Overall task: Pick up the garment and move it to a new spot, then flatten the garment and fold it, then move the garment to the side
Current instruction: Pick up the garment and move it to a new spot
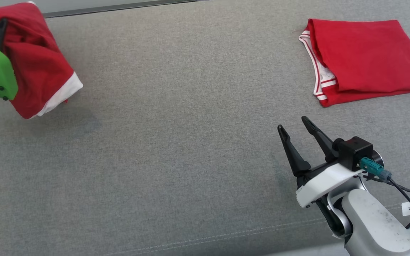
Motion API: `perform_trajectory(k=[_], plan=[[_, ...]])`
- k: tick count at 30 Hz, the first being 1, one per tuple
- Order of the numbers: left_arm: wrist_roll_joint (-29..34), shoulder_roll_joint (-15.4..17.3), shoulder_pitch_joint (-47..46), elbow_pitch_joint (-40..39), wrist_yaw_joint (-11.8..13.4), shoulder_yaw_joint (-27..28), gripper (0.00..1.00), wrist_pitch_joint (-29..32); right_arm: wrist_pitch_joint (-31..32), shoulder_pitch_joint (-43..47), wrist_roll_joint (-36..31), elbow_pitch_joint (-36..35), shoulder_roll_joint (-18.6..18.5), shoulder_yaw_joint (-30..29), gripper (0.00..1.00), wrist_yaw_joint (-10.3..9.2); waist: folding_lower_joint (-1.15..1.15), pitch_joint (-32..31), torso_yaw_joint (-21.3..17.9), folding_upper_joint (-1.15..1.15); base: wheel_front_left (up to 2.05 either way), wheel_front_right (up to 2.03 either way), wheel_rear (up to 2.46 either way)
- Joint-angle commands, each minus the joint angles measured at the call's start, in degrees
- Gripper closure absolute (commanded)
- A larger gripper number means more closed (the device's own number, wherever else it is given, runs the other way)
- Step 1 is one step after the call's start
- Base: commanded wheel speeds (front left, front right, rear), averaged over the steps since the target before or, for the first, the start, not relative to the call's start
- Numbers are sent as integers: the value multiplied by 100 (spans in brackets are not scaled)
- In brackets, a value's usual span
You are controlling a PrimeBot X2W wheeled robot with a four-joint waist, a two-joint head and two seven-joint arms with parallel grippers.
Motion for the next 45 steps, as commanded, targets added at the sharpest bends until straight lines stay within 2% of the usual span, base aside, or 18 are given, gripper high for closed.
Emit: perform_trajectory(k=[1,9,20,25,30,37,45], plan=[[-58,0,-124,-173,-9,-104,100,-42,-17,23,10,15,47,-14,0,-2,0,-122,-144,0,0,0,0],[-71,-160,-122,-1043,-9,-654,100,-91,-17,78,20,39,206,-57,0,-2,0,-275,-451,0,0,0,0],[18,-634,51,-2028,-5,-1146,100,-126,-18,82,-2,36,319,-122,0,-2,0,-351,-692,0,0,0,0],[17,-737,248,-2286,147,-1219,100,-208,-18,120,-38,19,403,-178,0,-2,0,-327,-698,0,0,0,0],[-123,-791,677,-2185,271,-1213,100,-449,-18,121,-66,11,419,-272,0,-2,0,-270,-613,0,0,0,0],[-277,-960,1605,-1663,459,-1283,100,-1126,-18,173,-82,43,399,-321,0,-2,0,-297,-360,0,0,0,0],[-446,-1417,2280,-758,313,-1412,100,-1710,-17,172,-70,130,344,-227,0,-2,0,-423,-148,0,0,0,0]])
